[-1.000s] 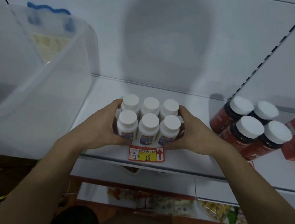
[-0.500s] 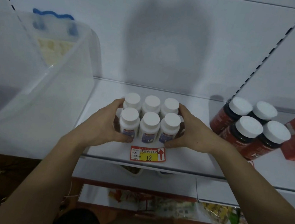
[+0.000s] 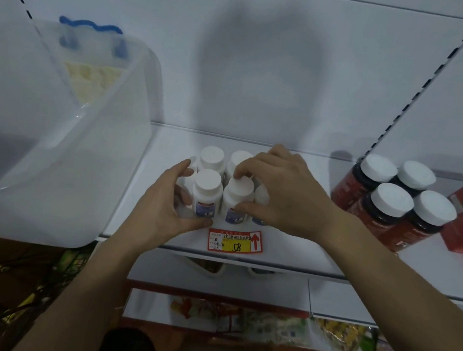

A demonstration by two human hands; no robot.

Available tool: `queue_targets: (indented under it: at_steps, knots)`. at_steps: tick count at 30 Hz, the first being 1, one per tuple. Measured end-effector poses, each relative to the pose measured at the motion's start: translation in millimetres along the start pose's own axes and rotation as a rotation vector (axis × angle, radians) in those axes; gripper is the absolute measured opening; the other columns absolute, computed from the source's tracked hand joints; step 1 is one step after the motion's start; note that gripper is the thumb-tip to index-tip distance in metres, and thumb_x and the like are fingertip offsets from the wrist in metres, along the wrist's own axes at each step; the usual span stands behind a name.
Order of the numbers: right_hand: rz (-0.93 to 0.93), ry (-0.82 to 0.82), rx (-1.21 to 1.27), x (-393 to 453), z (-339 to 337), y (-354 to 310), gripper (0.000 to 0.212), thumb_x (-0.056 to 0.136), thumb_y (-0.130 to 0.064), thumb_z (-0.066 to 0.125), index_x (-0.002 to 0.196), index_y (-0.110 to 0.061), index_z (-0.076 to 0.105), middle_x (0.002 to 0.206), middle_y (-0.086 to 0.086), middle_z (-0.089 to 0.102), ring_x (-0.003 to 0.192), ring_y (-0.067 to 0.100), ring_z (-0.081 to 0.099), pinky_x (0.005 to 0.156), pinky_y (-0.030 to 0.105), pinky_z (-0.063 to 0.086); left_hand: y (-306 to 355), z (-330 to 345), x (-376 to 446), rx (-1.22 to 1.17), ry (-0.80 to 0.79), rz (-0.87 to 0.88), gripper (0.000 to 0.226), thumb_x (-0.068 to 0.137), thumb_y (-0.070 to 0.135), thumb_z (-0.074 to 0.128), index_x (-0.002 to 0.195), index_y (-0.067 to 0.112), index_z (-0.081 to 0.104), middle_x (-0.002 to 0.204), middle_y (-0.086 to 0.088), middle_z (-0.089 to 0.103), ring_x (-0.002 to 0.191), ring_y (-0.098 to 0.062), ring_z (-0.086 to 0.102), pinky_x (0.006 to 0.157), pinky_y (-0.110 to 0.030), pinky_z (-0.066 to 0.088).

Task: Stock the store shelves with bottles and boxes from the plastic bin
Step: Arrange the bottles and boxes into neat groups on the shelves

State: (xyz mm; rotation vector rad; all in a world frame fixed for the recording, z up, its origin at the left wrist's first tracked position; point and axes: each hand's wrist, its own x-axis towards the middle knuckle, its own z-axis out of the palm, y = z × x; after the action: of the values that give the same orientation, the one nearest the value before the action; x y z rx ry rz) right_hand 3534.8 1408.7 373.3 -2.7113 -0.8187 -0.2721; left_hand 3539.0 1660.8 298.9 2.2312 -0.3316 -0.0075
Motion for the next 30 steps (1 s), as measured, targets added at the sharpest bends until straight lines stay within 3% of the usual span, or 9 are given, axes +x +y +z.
queue_targets:
  at_steps: [5,9,15,19,24,30]
  knots:
    - [0.043,0.037,0.001,0.4,4.5,0.2,0.047,0.076,-0.052,0.079,0.111,-0.029,0.059,0.104,-0.011,0.063,0.095,0.013,0.043,0.083,0.037,0.039,-1.8,0.8,-2.3,-0.015,0.062,0.046,0.088,0.065,0.039,0.091,0.138,0.029,0.043,0.121,0.02,0.056,0.088,-0.005,0.061,0.077,-0.025,0.052]
    - [0.059,0.071,-0.002,-0.1,9.3,-1.9,0.046,0.076,-0.052,0.079,0.11,-0.028,0.058,0.104,-0.009,0.064,0.092,0.01,0.039,0.08,0.033,0.035,0.1,1.8,-4.2,-0.007,0.054,0.04,0.068,0.066,0.049,0.085,0.121,0.033,0.047,0.107,0.021,0.059,0.088,-0.006,0.061,0.074,-0.019,0.048]
    - [0.122,0.125,0.019,-6.4,10.6,-3.6,0.056,0.076,-0.057,0.077,0.12,-0.026,0.058,0.118,-0.005,0.06,0.106,0.017,0.049,0.09,0.038,0.04,-1.2,2.7,-3.9,0.004,0.057,0.021,0.06,0.069,0.046,0.086,0.115,0.034,0.05,0.099,0.021,0.061,0.088,-0.004,0.059,0.074,-0.018,0.048]
    - [0.242,0.211,0.128,-19.7,1.7,3.2,0.062,0.069,-0.055,0.082,0.12,-0.028,0.06,0.118,-0.008,0.055,0.106,0.008,0.047,0.093,0.027,0.039,-1.5,2.6,-3.6,-0.005,0.055,0.009,0.057,0.07,0.044,0.086,0.113,0.035,0.051,0.096,0.02,0.061,0.088,-0.003,0.059,0.075,-0.019,0.048]
    - [0.286,0.141,0.226,-40.3,1.4,13.1,0.066,0.067,-0.048,0.087,0.123,-0.035,0.055,0.115,-0.016,0.05,0.095,-0.008,0.046,0.081,0.006,0.035,-0.8,3.3,-3.8,0.0,0.049,0.013,0.056,0.071,0.044,0.086,0.114,0.034,0.051,0.096,0.02,0.061,0.087,-0.003,0.059,0.075,-0.019,0.047]
    - [0.304,0.12,0.253,-42.0,10.3,17.7,0.058,0.073,-0.035,0.088,0.121,-0.035,0.056,0.11,-0.016,0.052,0.094,-0.001,0.053,0.073,0.01,0.037,-0.1,3.6,-3.1,0.001,0.047,0.01,0.057,0.071,0.044,0.085,0.116,0.032,0.053,0.098,0.02,0.061,0.088,-0.003,0.059,0.076,-0.017,0.045]
